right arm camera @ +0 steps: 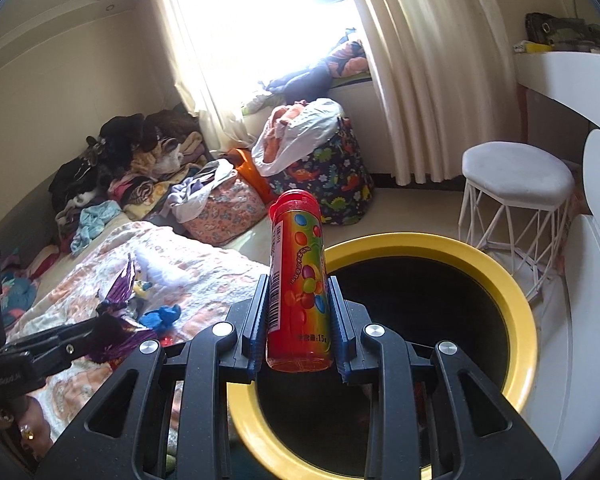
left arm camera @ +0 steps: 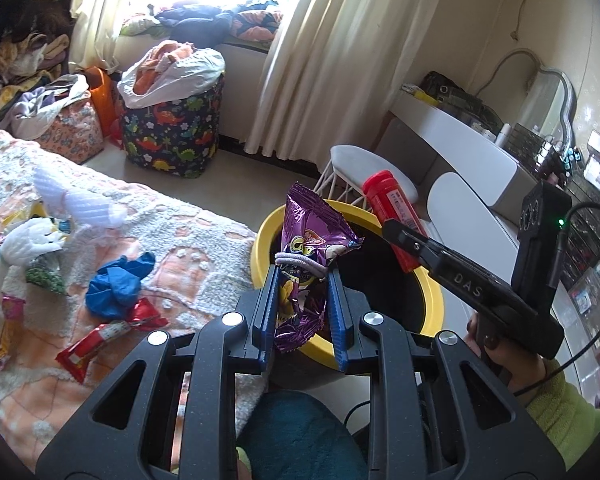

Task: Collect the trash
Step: 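Carry the wrappers and candy tube over the yellow bin with both grippers, then open both grippers to drop the wrappers and tube into the bin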

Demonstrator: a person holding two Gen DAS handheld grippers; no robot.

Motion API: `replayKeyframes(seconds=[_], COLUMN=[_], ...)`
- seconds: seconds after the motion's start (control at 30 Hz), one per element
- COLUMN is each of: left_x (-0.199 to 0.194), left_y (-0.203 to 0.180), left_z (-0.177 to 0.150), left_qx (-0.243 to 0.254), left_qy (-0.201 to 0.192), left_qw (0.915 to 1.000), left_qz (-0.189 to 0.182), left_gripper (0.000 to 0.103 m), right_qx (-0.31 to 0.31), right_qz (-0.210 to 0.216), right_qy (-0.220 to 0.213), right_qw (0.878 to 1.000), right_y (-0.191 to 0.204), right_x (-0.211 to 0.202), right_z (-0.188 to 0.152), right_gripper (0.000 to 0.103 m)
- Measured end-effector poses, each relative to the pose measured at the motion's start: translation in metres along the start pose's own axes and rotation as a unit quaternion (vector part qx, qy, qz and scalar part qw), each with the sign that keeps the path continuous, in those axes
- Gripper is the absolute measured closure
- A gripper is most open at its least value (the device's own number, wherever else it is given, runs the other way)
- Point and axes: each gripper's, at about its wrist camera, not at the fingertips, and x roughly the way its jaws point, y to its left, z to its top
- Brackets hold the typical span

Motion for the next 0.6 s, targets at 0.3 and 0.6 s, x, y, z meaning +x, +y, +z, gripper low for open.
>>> replayKeyframes(seconds=[0.3,0.6], left_x=[0.019,0.045], left_y=[-0.017,-0.030], left_z=[-0.002,-0.001], left_qx=[0.018,0.030], left_qy=[0.015,0.033], left_qw=[0.9996,0.9988], left_qz=[-0.016,-0.019], left_gripper=[0.086,0.086], right_qx=[0.033,0.067], right_qz=[-0.028,-0.046], right_qy=[-0.001,0.004], right_qw=[0.999,0.997], right_y=[-0.027,-0.050], right_x=[-0.001,0.000], right_z=[0.000,-0.002], right_gripper=[0.077,0.077])
